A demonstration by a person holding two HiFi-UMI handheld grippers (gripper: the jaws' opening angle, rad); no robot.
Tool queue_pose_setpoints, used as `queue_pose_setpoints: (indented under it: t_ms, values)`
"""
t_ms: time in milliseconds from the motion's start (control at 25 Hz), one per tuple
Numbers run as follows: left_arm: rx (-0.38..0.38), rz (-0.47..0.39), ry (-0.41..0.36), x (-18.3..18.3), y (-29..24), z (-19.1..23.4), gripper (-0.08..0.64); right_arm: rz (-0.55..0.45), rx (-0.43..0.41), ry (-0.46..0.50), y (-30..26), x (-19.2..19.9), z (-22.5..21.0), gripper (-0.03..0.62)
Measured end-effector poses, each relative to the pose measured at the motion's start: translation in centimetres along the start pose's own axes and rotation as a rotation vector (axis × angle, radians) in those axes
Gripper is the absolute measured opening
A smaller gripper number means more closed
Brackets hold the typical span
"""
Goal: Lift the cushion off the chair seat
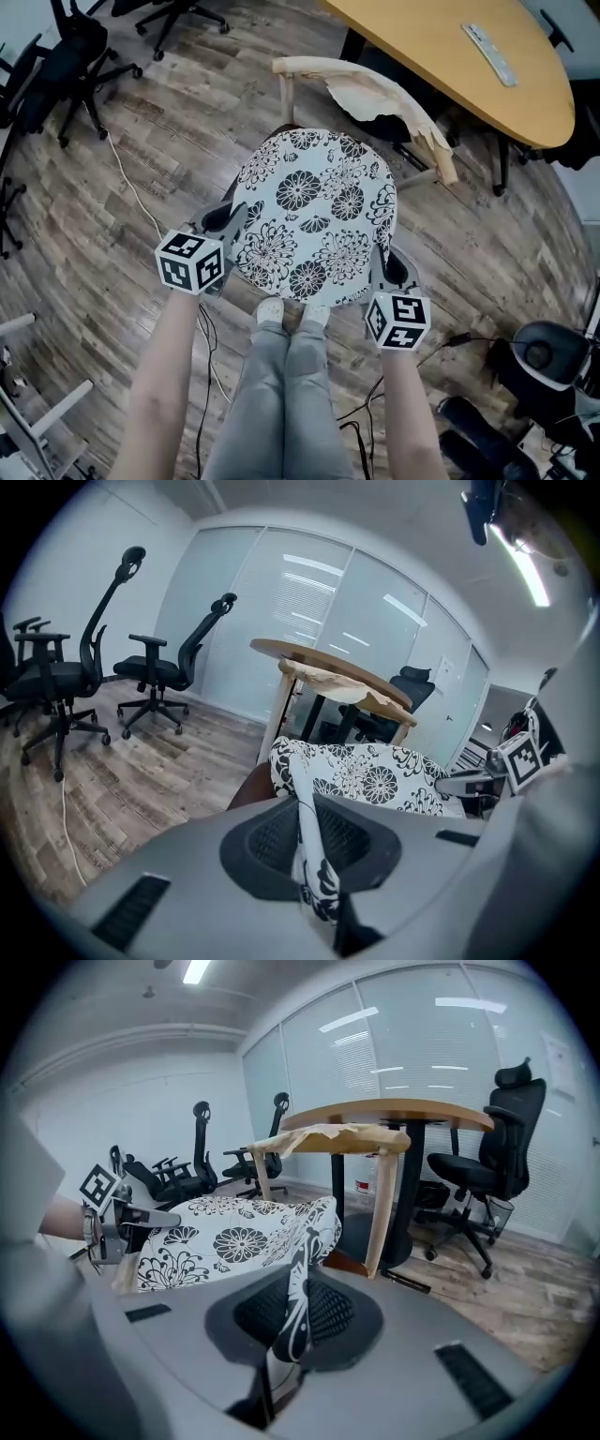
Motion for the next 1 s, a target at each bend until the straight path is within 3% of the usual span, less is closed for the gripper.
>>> queue_pose_setpoints:
  t_ms: [280, 520, 1000]
  values:
    - [0.031, -0.083, 0.032, -0.8, 1.9, -1.6, 0.034, -0.044, -0.004, 0.034, 1.1, -0.9, 0.1, 0.043]
    - [0.057, -0.137, 0.045, -2.2, 4.0, -3.2, 0.034, -0.095, -0.003, 0.092, 3.3, -4.0, 0.3, 0.043]
    - [0.069, -0.207, 0.014, -5.0, 7.4, -7.1, 0.034, -0.168, 0.018, 0.072, 7.4, -7.2, 0.4, 0.043]
Point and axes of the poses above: the fingertips, and each gripper's own axes: y backward along the fingers, z to its left, x out of its underside, the point moved 4 cm from there along y, backward along the fingers, and after that the axes turned 11 degrees about y, right-handed, at the moved point
